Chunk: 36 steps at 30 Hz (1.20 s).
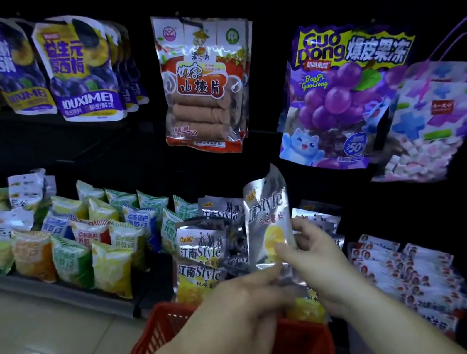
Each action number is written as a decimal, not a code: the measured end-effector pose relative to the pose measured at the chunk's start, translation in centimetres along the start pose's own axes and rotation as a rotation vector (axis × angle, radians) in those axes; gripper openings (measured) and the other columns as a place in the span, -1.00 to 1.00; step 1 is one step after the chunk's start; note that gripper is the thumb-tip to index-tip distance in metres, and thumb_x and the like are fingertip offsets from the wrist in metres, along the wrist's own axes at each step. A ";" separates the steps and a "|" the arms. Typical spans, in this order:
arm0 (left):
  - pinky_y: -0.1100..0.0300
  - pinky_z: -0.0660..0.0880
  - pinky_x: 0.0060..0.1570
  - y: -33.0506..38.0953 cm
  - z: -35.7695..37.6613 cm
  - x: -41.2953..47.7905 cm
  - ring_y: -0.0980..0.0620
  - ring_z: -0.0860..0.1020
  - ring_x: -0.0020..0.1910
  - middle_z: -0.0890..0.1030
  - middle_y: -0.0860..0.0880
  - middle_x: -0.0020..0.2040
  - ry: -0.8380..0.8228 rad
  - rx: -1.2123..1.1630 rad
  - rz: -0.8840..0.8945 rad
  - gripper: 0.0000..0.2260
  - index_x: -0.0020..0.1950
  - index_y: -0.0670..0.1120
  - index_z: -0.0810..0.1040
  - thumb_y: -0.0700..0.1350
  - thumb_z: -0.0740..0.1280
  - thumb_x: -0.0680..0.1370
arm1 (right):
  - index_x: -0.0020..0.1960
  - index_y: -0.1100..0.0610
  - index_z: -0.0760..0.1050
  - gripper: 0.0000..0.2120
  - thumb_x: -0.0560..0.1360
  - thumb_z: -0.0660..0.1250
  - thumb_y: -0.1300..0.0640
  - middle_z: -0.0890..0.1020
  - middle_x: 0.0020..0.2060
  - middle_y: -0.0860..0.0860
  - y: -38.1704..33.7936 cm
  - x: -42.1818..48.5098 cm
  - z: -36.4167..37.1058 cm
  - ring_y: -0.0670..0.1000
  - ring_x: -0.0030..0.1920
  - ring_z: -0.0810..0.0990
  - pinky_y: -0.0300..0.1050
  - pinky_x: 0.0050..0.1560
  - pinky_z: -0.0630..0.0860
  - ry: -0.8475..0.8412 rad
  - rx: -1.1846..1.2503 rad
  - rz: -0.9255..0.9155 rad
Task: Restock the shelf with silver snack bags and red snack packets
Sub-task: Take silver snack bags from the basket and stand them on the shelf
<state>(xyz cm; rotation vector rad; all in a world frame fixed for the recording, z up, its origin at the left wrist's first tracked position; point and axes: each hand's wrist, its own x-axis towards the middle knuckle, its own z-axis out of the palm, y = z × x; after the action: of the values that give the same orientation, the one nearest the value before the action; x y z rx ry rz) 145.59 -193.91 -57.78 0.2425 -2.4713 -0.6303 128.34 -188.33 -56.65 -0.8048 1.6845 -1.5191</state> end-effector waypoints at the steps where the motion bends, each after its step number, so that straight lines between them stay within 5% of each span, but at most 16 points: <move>1: 0.10 0.61 0.10 -0.4 -0.1 0.0 0.08 0.63 0.20 0.62 0.12 0.27 0.072 -0.167 -0.106 -0.72 0.10 0.10 0.63 -0.26 0.28 0.57 | 0.28 -0.04 0.52 -0.66 0.59 0.38 0.28 0.76 -0.02 0.00 0.2 0.2 -0.2 0.12 0.05 0.72 0.19 0.09 0.62 0.012 -0.019 -0.007; 3: 0.01 0.62 0.01 -1.2 -1.0 0.5 0.16 0.64 0.11 0.66 0.16 0.13 0.238 -0.323 -0.369 -0.78 0.10 0.12 0.59 -0.20 0.29 0.63 | 0.39 -0.10 0.43 -0.54 0.61 0.35 0.31 0.76 0.00 -0.04 -0.2 0.0 -0.6 0.00 0.05 0.73 -0.01 0.06 0.59 -0.037 -0.009 -0.057; 6: 0.28 0.57 -0.03 -2.1 -2.9 0.8 0.40 0.49 0.17 0.49 0.43 0.17 0.320 -0.449 -0.648 -0.61 0.29 0.48 0.39 0.04 0.39 0.61 | 0.51 -0.36 0.20 -0.25 0.60 0.37 0.32 0.67 0.06 -0.39 -0.5 -0.5 -1.2 -0.34 0.06 0.65 -0.27 0.00 0.60 -0.205 0.040 -0.131; 10: 0.38 0.50 -0.12 -1.9 -3.7 1.0 0.34 0.53 0.08 0.43 0.31 0.22 0.327 -0.735 -0.758 -0.43 0.41 0.44 0.38 -0.07 0.48 0.56 | 0.50 -0.53 0.12 -0.12 0.56 0.44 0.27 0.31 0.51 -0.31 -0.3 -0.9 -0.5 -0.15 0.45 0.45 0.05 0.31 0.58 -0.310 0.030 -0.172; 12: 0.35 0.56 -0.20 -1.9 -3.7 1.1 0.25 0.65 -0.09 0.56 0.17 0.29 0.328 -0.753 -0.710 -0.42 0.37 0.36 0.48 -0.21 0.50 0.53 | 0.51 -0.45 0.22 -0.17 0.53 0.49 0.25 0.20 0.53 -0.38 -0.5 -1.0 -0.3 -0.25 0.41 0.45 -0.01 0.21 0.63 -0.264 0.034 -0.208; 14: 0.25 0.62 -0.06 -1.7 -3.6 1.1 0.15 0.69 0.00 0.60 0.08 0.32 0.270 -0.761 -0.680 -0.42 0.33 0.36 0.52 -0.23 0.53 0.51 | 0.38 -0.36 0.48 -0.38 0.48 0.54 0.17 0.37 0.47 -0.29 -0.8 -0.9 -0.3 -0.28 0.32 0.50 -0.16 0.11 0.63 -0.199 0.060 -0.189; 16: 0.16 0.59 0.14 -1.9 -3.3 0.9 0.04 0.63 0.20 0.62 0.11 0.24 0.220 -0.708 -0.670 -0.46 0.31 0.38 0.54 -0.15 0.55 0.50 | 0.24 -0.23 0.63 -0.54 0.46 0.55 0.19 0.59 0.22 -0.15 -0.7 -0.9 -0.3 -0.17 0.05 0.67 0.00 -0.05 0.69 -0.167 0.075 -0.112; 17: 0.19 0.57 0.10 -2.0 -3.2 0.7 -0.03 0.64 0.13 0.65 0.01 0.07 0.220 -0.706 -0.674 -0.50 0.30 0.38 0.55 -0.11 0.55 0.51 | 0.22 -0.21 0.64 -0.57 0.46 0.55 0.21 0.62 0.07 -0.10 -0.5 -0.8 -0.3 -0.06 -0.08 0.68 0.13 -0.08 0.70 -0.155 0.068 -0.074; 18: 0.22 0.53 -0.07 -2.0 -3.1 0.6 -0.10 0.28 0.20 0.56 -0.15 -0.17 0.235 -0.721 -0.686 -0.55 0.29 0.37 0.56 -0.08 0.53 0.52 | 0.21 -0.21 0.65 -0.57 0.46 0.56 0.21 0.62 0.02 -0.07 -0.4 -0.8 -0.3 0.00 -0.09 0.67 0.21 -0.01 0.68 -0.135 0.032 -0.066; 19: 0.19 0.44 -0.24 -2.1 -3.0 0.5 0.11 0.30 -0.26 0.40 -0.20 -0.32 0.252 -0.741 -0.689 -0.59 0.27 0.36 0.57 -0.06 0.52 0.53 | 0.20 -0.22 0.66 -0.57 0.45 0.57 0.20 0.63 0.08 -0.09 -0.3 -0.9 -0.2 0.01 0.00 0.67 0.19 0.09 0.66 -0.117 0.000 -0.080; 22: 0.18 0.27 -0.39 -2.2 -2.7 0.5 -0.01 0.24 -0.43 0.27 -0.08 -0.44 0.319 -0.734 -0.703 -0.64 0.23 0.25 0.62 -0.13 0.51 0.54 | 0.13 -0.24 0.68 -0.58 0.43 0.58 0.21 0.62 0.20 -0.30 -0.4 -1.2 0.3 -0.30 0.20 0.58 -0.28 0.10 0.58 -0.081 -0.006 -0.135; 25: 0.16 0.41 -0.43 -2.3 -2.5 0.9 -0.06 0.41 -0.47 0.46 -0.10 -0.46 0.376 -0.722 -0.724 -0.69 0.17 0.13 0.66 -0.22 0.49 0.53 | 0.09 -0.16 0.70 -0.65 0.48 0.53 0.27 0.73 -0.04 -0.14 -0.1 -1.0 0.6 -0.23 -0.14 0.68 -0.32 -0.23 0.60 -0.016 0.004 -0.119; 27: 0.13 0.59 -0.31 -2.4 -2.8 1.1 -0.13 0.60 -0.33 0.67 -0.17 -0.26 0.414 -0.687 -0.733 -0.77 0.08 0.09 0.71 -0.23 0.49 0.54 | 0.10 -0.18 0.70 -0.64 0.51 0.49 0.28 0.68 -0.18 0.20 -0.2 -1.1 0.7 0.09 -0.35 0.63 -0.02 -0.39 0.64 0.001 -0.009 -0.103; 29: 0.19 0.64 -0.14 -2.6 -3.0 1.3 -0.07 0.68 -0.11 0.74 -0.03 -0.08 0.437 -0.652 -0.744 -0.82 0.01 0.04 0.73 -0.24 0.49 0.54 | 0.15 -0.18 0.68 -0.65 0.55 0.47 0.25 0.58 -0.27 0.29 -0.3 -1.1 0.5 0.22 -0.38 0.57 0.20 -0.42 0.64 -0.047 0.019 -0.074; 33: 0.07 0.66 -0.21 -2.3 -3.3 1.4 -0.12 0.62 -0.29 0.73 0.09 -0.16 0.438 -0.599 -0.713 -0.77 0.06 0.09 0.70 -0.24 0.48 0.55 | 0.10 -0.24 0.68 -0.65 0.52 0.50 0.22 0.67 -0.18 0.02 -0.2 -0.9 0.6 0.15 -0.31 0.60 0.24 -0.19 0.68 -0.008 -0.037 -0.115; 36: 0.22 0.37 -0.49 -2.0 -3.4 1.0 0.03 0.28 -0.53 0.36 0.04 -0.40 0.375 -0.548 -0.663 -0.49 0.38 0.29 0.48 -0.23 0.44 0.58 | 0.14 -0.21 0.66 -0.65 0.53 0.49 0.23 0.56 -0.39 0.18 -0.1 -1.0 0.7 0.15 -0.46 0.51 0.10 -0.41 0.61 0.002 0.005 -0.090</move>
<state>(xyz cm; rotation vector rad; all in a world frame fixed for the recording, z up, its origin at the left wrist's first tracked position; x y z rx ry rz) 146.75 -197.25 -55.79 0.8802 -1.7488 -1.3578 129.45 -187.87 -56.45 -0.8872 1.6652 -1.5845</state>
